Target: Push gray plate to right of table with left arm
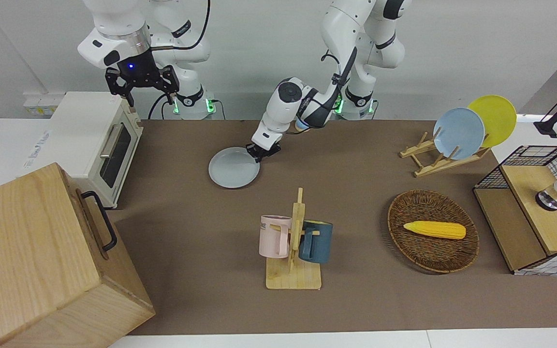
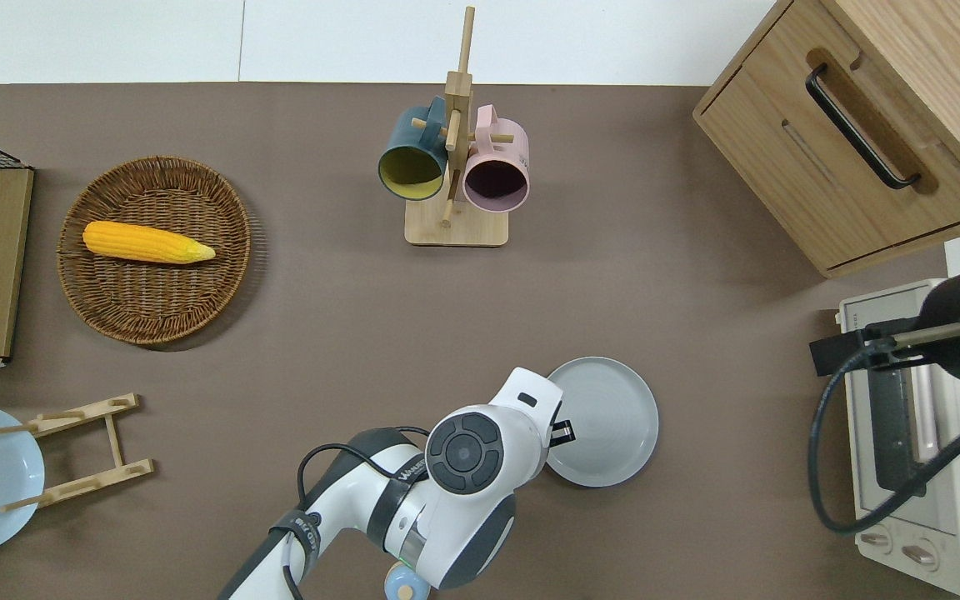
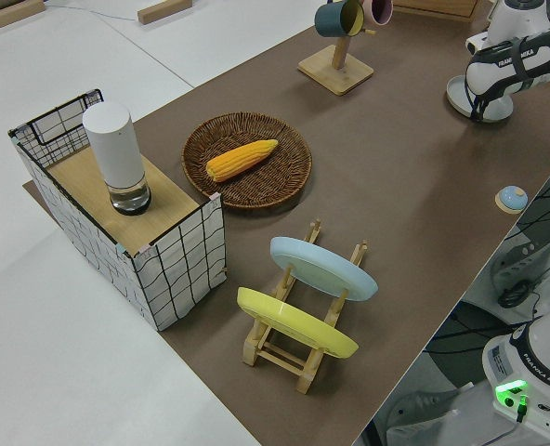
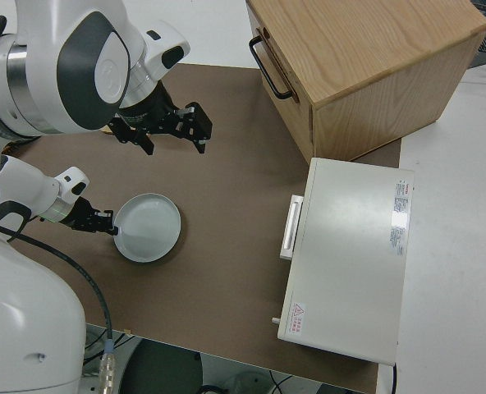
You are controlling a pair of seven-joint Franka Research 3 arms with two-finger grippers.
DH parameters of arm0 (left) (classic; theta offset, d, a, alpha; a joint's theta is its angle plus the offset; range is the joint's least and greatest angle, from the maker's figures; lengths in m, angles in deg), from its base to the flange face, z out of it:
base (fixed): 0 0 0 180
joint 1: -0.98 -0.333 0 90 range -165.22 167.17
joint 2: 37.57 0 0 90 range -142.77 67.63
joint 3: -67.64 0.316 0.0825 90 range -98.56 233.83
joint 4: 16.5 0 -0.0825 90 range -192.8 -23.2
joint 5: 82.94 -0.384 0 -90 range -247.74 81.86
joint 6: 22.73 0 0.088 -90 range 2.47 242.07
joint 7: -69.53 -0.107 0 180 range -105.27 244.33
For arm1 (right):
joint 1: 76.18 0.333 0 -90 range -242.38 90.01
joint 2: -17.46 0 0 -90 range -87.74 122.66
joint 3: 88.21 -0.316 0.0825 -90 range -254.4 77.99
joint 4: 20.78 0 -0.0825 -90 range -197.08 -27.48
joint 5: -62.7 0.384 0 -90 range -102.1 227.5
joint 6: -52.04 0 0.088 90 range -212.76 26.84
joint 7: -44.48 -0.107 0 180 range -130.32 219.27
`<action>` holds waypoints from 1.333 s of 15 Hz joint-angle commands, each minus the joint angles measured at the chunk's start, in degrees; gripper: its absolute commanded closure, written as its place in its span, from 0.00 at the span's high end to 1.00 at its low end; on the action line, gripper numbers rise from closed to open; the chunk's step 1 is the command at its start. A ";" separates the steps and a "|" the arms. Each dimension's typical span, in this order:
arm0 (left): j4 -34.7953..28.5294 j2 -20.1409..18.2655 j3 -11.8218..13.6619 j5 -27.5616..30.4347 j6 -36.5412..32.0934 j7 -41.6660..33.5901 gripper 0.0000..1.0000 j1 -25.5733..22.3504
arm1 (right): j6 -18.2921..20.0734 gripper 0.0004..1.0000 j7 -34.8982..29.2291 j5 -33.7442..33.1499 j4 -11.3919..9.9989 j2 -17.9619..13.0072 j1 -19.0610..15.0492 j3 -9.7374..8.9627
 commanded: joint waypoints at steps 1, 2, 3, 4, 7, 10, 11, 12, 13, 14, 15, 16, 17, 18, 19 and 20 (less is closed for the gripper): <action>1.73 3.07 0.67 -0.03 3.24 1.67 0.00 1.98 | 0.68 1.00 0.43 -0.03 -0.23 -0.60 -0.46 -0.30; 1.82 3.25 0.67 -0.03 3.42 1.67 0.00 1.98 | 0.68 1.00 0.43 0.05 -0.23 -0.60 -0.46 -0.30; 2.08 3.51 0.67 -0.03 3.42 1.67 0.11 2.06 | 0.68 1.00 0.43 0.05 -0.23 -0.60 -0.46 -0.30; 2.17 3.69 0.67 -0.03 3.42 1.67 0.35 2.06 | 0.68 1.00 0.43 -0.03 -0.23 -0.60 -0.46 -0.30; 2.35 3.69 0.76 -2.91 3.25 1.49 1.00 1.98 | 0.68 1.00 0.43 0.05 -0.23 -0.60 -0.46 -0.30; 2.26 2.82 1.20 -6.87 1.33 0.79 1.00 1.45 | 0.68 1.00 0.43 -0.03 -0.23 -0.60 -0.46 -0.30; 2.35 1.86 1.37 -8.89 -1.90 0.01 1.00 0.75 | 0.68 1.00 0.43 0.05 -0.23 -0.60 -0.46 -0.30; 2.26 0.98 1.29 -10.21 -3.85 -1.74 1.00 -0.47 | 0.68 1.00 0.43 0.05 -0.23 -0.60 -0.46 -0.30; 2.26 0.01 1.29 -10.49 -6.22 -4.28 1.00 -2.05 | 0.68 1.00 0.43 0.05 -0.23 -0.60 -0.46 -0.30; 2.26 -1.13 1.29 -10.49 -8.51 -7.44 1.00 -3.28 | 0.68 1.00 0.43 0.05 -0.23 -0.60 -0.46 -0.30; 2.26 -2.10 1.29 -10.49 -10.53 -10.08 1.00 -4.60 | 0.68 1.00 0.43 -0.03 -0.23 -0.60 -0.46 -0.30; 2.26 -2.89 1.37 -10.49 -12.38 -12.46 1.00 -6.01 | 0.68 1.00 0.43 0.05 -0.23 -0.60 -0.46 -0.30; 2.26 -3.68 1.29 -10.49 -14.05 -14.92 1.00 -7.85 | 0.68 1.00 0.43 0.05 -0.23 -0.60 -0.46 -0.30; 2.26 -4.82 1.29 -10.57 -15.72 -17.81 1.00 -9.87 | 0.68 1.00 0.43 -0.03 -0.23 -0.60 -0.46 -0.30; 2.26 -5.96 1.29 -10.58 -17.74 -21.24 1.00 -12.06 | 0.68 1.00 0.43 0.05 -0.23 -0.60 -0.46 -0.30; 2.26 -7.54 1.29 -10.58 -19.50 -24.40 1.00 -14.26 | 0.68 1.00 0.43 0.05 -0.23 -0.60 -0.46 -0.30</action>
